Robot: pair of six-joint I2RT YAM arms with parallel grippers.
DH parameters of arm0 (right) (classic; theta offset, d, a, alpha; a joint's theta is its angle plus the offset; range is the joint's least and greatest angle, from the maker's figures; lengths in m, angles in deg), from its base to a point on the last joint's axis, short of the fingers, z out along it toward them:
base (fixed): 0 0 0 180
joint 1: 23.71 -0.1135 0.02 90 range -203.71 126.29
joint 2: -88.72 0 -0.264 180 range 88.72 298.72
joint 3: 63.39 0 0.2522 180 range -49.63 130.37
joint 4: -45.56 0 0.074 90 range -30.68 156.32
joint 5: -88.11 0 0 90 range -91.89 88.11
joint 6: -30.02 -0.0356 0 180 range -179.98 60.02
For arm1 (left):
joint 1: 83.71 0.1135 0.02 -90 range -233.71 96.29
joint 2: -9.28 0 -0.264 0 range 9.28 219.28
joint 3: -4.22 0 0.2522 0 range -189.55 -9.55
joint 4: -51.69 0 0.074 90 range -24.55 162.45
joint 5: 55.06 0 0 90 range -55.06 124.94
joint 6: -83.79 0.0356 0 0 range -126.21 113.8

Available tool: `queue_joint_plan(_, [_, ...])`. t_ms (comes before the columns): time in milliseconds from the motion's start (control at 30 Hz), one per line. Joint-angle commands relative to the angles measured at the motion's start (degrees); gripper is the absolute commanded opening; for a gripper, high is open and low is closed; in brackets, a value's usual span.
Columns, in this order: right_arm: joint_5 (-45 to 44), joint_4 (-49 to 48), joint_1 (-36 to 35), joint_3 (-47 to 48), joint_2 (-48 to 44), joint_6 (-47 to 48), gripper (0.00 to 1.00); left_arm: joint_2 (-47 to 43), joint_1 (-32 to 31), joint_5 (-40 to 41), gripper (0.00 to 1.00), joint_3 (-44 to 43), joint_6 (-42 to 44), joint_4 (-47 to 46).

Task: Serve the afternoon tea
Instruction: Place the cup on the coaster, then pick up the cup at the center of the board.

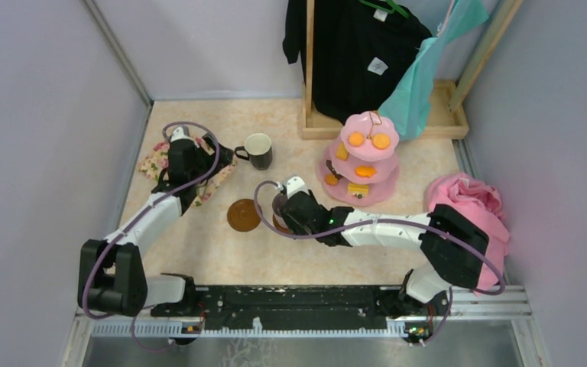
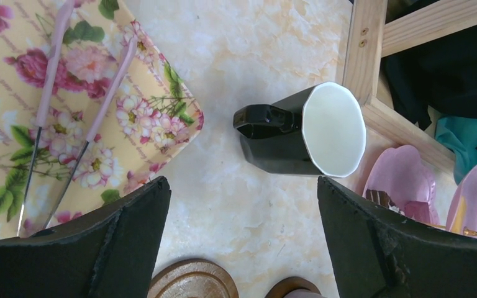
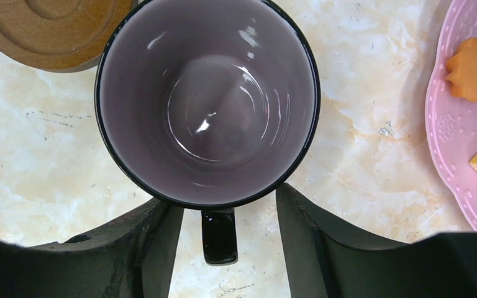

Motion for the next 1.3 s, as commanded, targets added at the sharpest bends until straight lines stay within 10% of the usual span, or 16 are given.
queue_joint_plan(0, [-1.26,-2.49,-0.69,-0.32,-3.55,1.02,0.58,1.45,0.71,0.92,0.94,-3.17,5.13,-0.07])
queue_joint_plan(1267, [-1.06,2.29,-0.70,3.65,-15.69,5.40,0.72,21.54,6.18,-30.53,0.85,-23.32,69.10,3.71])
